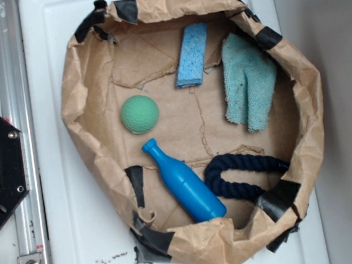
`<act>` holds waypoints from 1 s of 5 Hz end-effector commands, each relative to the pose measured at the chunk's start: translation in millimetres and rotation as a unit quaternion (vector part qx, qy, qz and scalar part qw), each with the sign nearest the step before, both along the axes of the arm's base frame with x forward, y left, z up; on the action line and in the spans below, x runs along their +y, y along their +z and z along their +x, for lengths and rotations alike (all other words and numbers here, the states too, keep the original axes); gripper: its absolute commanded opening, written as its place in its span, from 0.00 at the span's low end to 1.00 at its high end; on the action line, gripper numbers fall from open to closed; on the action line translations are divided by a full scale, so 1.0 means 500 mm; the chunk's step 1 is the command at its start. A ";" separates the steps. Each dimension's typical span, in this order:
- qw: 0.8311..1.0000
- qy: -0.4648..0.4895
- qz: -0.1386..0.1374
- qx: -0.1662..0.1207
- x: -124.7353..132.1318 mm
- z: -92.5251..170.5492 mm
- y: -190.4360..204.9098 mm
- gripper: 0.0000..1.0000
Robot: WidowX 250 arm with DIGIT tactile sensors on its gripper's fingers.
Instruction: Grab the blue cloth.
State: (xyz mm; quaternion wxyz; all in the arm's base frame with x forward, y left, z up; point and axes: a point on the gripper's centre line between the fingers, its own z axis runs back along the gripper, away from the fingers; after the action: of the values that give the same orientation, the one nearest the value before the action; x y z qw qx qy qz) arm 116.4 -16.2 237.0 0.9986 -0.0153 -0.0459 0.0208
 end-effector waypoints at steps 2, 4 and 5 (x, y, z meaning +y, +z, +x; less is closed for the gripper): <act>0.994 0.103 0.029 -0.031 0.010 0.100 -0.095 1.00; 0.985 0.129 0.107 -0.035 0.057 0.301 -0.207 1.00; 0.984 0.126 0.121 -0.011 0.098 0.384 -0.261 1.00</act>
State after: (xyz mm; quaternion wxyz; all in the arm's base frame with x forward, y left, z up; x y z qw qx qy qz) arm 301.5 27.8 90.0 0.9832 0.1181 -0.0344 0.1346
